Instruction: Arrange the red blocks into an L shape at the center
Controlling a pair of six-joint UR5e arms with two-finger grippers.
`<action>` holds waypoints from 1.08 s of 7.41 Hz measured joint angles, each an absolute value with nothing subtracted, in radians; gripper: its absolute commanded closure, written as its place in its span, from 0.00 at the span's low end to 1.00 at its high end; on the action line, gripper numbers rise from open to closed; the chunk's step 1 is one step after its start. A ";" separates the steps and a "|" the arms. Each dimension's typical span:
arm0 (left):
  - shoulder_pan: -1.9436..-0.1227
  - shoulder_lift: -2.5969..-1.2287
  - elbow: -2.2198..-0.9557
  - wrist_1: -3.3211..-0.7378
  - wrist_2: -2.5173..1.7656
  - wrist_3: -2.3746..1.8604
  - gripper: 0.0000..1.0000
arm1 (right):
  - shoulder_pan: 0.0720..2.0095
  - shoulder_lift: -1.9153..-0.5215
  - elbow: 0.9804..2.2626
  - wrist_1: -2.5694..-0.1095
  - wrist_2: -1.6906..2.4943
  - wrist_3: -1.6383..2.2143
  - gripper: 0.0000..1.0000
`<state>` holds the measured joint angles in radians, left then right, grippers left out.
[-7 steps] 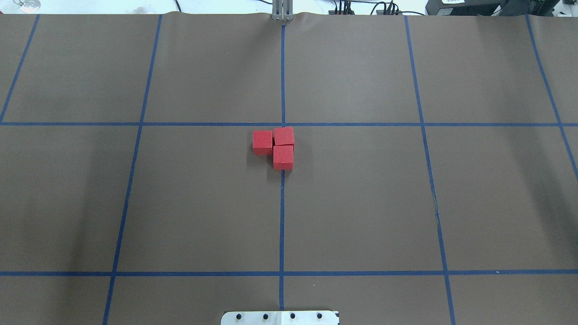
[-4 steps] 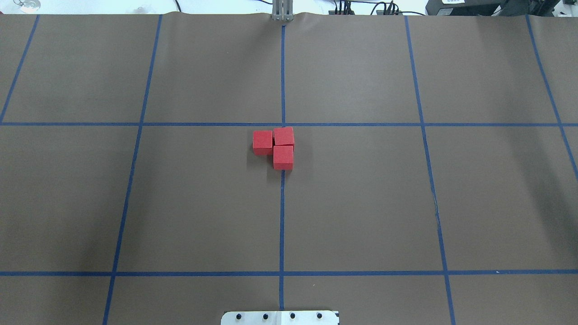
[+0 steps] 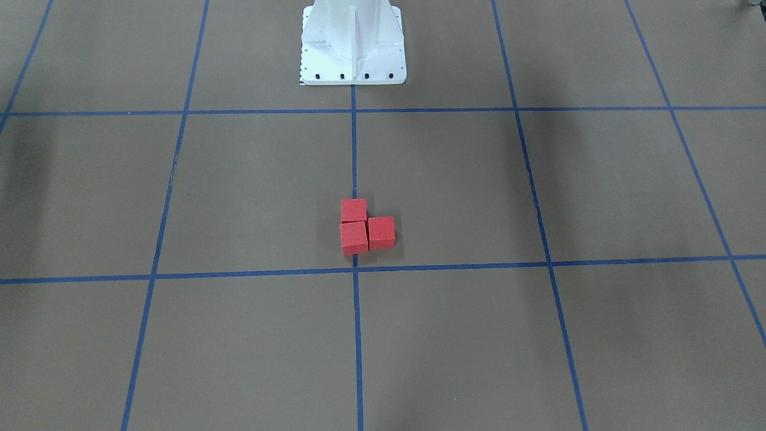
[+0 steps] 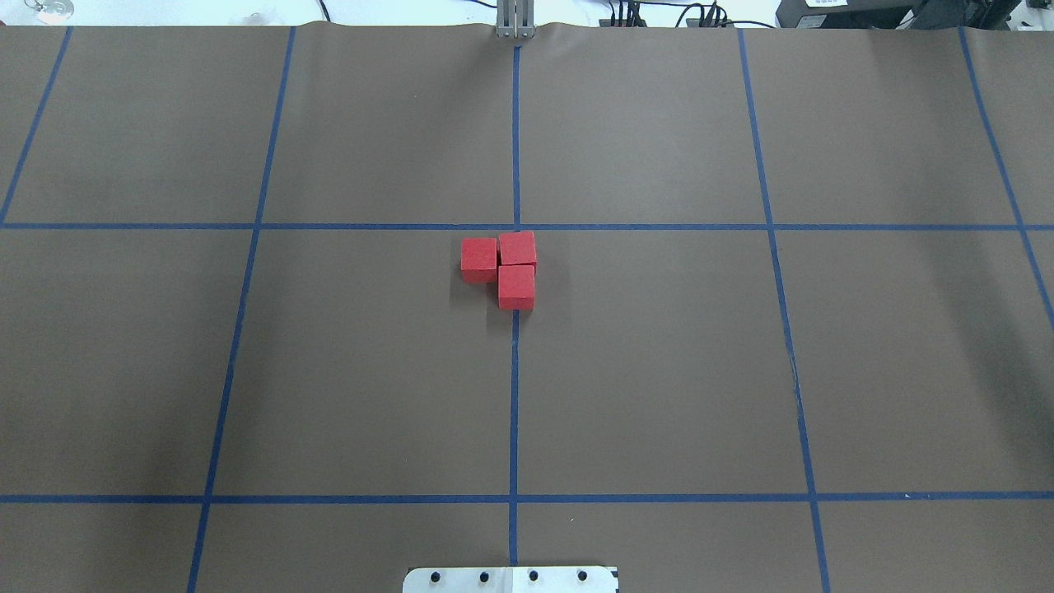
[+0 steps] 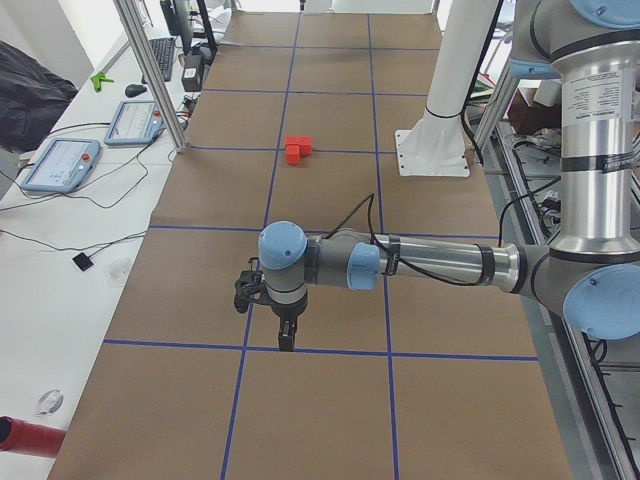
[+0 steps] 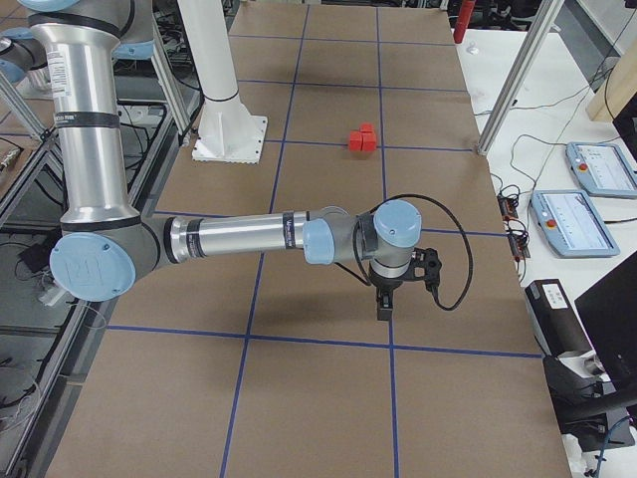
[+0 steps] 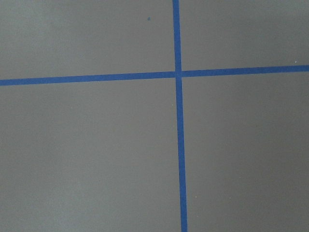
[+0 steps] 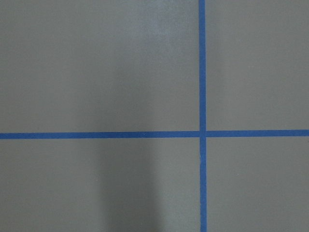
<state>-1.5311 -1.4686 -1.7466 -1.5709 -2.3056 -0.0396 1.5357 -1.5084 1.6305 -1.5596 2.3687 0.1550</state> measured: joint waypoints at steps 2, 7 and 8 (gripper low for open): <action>-1.531 -1.470 -1.745 -1.571 -2.304 -0.039 0.00 | 1.554 -1.552 1.657 -1.559 2.362 0.154 0.01; -1.531 -1.470 -1.744 -1.571 -2.303 -0.040 0.00 | 1.557 -1.598 1.697 -1.556 2.361 0.153 0.01; -1.531 -1.470 -1.744 -1.571 -2.303 -0.040 0.00 | 1.557 -1.599 1.698 -1.555 2.361 0.153 0.01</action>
<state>-1.5309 -1.4698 -1.7442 -1.5708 -2.3025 -0.0398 1.5570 -1.5992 1.6978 -1.5547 2.3608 0.1534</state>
